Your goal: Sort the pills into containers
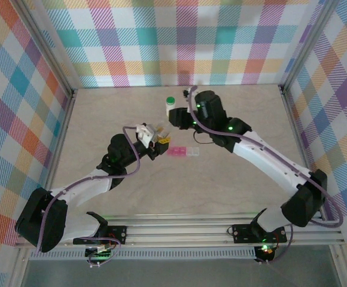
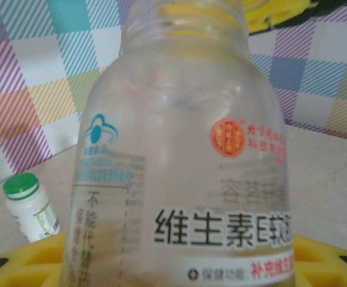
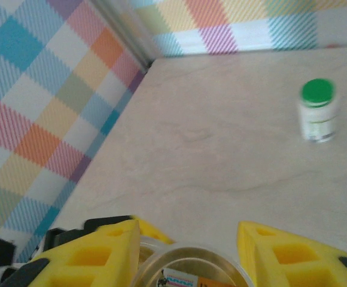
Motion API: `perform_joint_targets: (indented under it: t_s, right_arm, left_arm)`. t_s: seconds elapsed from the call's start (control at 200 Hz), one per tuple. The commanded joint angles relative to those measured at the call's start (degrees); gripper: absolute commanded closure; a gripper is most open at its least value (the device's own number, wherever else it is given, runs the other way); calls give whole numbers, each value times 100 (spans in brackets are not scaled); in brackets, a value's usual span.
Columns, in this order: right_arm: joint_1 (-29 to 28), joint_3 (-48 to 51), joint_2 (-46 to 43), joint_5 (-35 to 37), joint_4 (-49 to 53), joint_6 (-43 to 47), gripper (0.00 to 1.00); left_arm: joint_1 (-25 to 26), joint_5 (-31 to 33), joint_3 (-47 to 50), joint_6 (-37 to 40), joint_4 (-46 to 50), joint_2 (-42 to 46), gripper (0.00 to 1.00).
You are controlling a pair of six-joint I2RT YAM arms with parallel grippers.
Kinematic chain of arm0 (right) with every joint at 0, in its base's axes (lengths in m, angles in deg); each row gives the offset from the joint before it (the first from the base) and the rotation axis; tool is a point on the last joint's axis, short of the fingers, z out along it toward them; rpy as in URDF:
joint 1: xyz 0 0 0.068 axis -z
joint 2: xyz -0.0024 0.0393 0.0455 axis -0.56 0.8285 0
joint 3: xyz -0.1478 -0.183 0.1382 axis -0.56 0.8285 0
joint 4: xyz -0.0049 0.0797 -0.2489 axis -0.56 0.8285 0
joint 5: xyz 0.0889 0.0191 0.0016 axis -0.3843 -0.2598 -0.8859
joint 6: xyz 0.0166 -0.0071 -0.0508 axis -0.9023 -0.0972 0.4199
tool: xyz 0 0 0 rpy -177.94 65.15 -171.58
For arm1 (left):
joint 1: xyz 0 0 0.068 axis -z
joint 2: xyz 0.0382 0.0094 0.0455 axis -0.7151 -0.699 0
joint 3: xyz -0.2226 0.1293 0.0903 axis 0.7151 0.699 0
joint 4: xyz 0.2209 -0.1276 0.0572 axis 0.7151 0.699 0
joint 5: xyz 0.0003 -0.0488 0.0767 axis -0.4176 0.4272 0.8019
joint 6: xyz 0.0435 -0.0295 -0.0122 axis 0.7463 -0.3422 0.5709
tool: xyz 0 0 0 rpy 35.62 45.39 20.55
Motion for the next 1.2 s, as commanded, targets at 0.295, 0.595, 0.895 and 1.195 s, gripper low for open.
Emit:
perform_joint_targets:
  t_s: [0.295, 0.595, 0.895, 1.195]
  right_arm:
    - [764, 1716, -1493, -386, -926, 880, 77]
    - [764, 2996, -1591, -666, -1671, 1337, 77]
    - [764, 3899, -1417, -696, -2591, 1376, 76]
    - [761, 4107, -1300, -684, -2760, 1347, 77]
  left_arm:
    - [54, 368, 510, -200, -19, 522, 100]
    - [342, 965, 876, -71, 687, 654, 100]
    - [425, 1341, 878, 120, 1570, 752, 100]
    - [443, 1476, 657, -164, 1503, -216, 100]
